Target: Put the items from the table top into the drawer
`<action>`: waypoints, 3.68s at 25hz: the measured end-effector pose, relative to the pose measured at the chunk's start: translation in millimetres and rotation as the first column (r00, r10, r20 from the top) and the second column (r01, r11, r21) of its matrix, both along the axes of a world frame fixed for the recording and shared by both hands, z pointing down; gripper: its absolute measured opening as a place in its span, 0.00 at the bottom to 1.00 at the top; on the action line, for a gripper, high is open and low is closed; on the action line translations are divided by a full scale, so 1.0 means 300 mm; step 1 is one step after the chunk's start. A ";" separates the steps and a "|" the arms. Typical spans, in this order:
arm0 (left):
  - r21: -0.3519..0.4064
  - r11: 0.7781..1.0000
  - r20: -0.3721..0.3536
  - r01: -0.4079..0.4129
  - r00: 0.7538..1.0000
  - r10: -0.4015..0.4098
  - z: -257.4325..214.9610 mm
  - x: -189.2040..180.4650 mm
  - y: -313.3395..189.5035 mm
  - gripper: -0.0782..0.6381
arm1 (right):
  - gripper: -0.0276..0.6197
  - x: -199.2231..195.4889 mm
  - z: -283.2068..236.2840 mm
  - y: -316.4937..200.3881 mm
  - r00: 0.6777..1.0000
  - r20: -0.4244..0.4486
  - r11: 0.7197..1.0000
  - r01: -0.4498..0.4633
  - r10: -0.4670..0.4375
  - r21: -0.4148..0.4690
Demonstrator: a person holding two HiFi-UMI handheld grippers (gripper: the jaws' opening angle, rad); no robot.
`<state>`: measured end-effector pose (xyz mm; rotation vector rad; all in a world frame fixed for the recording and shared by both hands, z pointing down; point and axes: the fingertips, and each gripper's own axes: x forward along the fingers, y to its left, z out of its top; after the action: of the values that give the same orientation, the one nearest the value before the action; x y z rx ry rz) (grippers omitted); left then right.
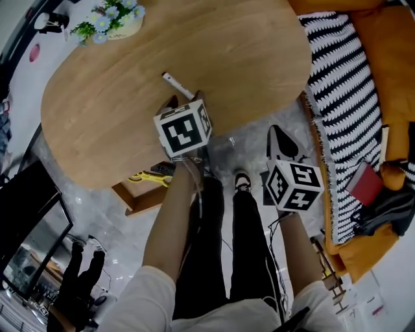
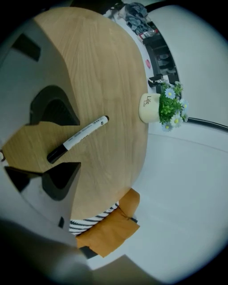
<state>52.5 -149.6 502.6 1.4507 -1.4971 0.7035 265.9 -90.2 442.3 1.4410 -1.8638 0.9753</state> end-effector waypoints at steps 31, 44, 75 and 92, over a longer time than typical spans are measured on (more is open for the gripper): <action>0.002 0.995 0.086 0.099 0.991 -0.099 0.011 -0.183 0.055 0.19 | 0.03 -0.094 0.031 0.006 0.996 -0.024 0.996 0.085 -0.086 -0.028; 0.040 0.967 0.064 0.251 0.965 -0.253 -0.105 -0.288 0.406 0.19 | 0.03 -0.321 -0.034 0.121 0.941 -0.003 0.941 0.337 -0.337 0.006; -0.008 0.610 -0.070 0.792 0.608 -0.791 0.022 -0.788 1.225 0.26 | 0.03 -0.937 0.047 0.513 0.663 -0.023 0.663 0.748 -0.749 -0.042; -0.033 0.668 -0.041 0.743 0.667 -0.744 0.031 -0.793 1.209 0.36 | 0.03 -0.909 0.044 0.491 0.708 -0.012 0.708 0.705 -0.706 -0.040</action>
<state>-185.4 213.0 511.8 0.6954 -1.8459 0.1523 -6.9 57.1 455.5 0.5816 -2.1053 0.5773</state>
